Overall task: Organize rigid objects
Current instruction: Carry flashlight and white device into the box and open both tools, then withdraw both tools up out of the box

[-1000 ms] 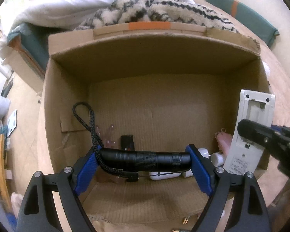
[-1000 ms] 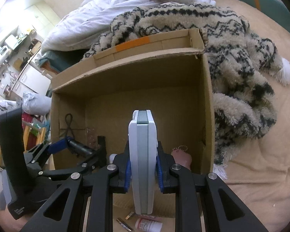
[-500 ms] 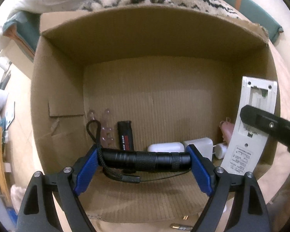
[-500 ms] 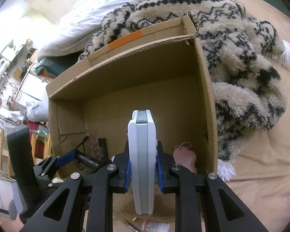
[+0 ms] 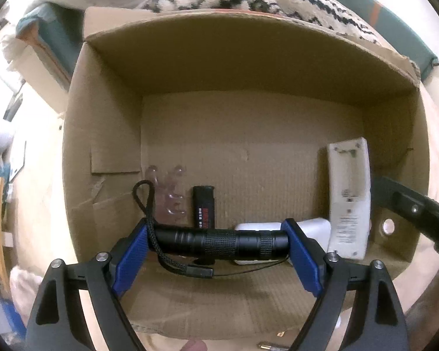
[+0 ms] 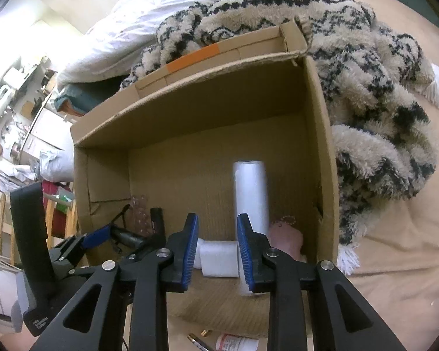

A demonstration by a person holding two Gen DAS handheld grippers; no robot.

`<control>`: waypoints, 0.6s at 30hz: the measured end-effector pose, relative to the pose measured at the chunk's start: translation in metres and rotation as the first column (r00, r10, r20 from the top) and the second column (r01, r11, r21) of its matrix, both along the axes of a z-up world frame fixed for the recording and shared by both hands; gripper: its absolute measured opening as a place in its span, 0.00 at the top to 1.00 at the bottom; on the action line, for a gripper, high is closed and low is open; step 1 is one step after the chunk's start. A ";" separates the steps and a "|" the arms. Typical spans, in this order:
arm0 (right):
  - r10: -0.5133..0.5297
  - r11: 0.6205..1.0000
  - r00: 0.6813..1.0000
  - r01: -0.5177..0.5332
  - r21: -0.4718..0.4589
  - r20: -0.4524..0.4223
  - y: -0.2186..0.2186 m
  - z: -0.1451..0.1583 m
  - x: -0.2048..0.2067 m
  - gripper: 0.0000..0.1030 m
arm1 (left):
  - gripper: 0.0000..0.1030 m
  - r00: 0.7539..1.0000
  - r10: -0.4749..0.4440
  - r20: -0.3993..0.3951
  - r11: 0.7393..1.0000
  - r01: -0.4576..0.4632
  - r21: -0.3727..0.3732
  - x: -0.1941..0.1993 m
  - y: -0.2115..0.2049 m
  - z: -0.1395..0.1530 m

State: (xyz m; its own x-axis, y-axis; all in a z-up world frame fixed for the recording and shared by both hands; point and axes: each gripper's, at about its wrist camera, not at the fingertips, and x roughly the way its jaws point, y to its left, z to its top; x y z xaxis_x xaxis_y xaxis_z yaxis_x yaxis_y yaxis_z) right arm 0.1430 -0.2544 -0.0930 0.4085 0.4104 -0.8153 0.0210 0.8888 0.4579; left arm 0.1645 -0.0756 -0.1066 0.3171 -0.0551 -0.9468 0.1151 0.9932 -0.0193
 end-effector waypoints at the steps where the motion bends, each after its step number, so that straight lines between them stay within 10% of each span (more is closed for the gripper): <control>1: -0.002 1.000 1.000 0.002 0.003 -0.002 0.000 0.001 0.000 0.71 | 0.16 1.000 0.005 -0.001 1.000 -0.005 -0.004 0.000 0.002 0.000; 12: -0.012 0.999 0.998 0.015 -0.035 0.064 0.002 0.023 -0.009 0.03 | 0.03 0.993 0.084 0.082 0.996 -0.083 -0.021 0.000 0.025 0.022; 18: -0.028 0.998 0.995 0.033 -0.049 0.092 -0.001 0.034 -0.016 0.00 | 0.02 0.992 0.109 0.066 0.993 -0.105 -0.058 -0.001 0.030 0.027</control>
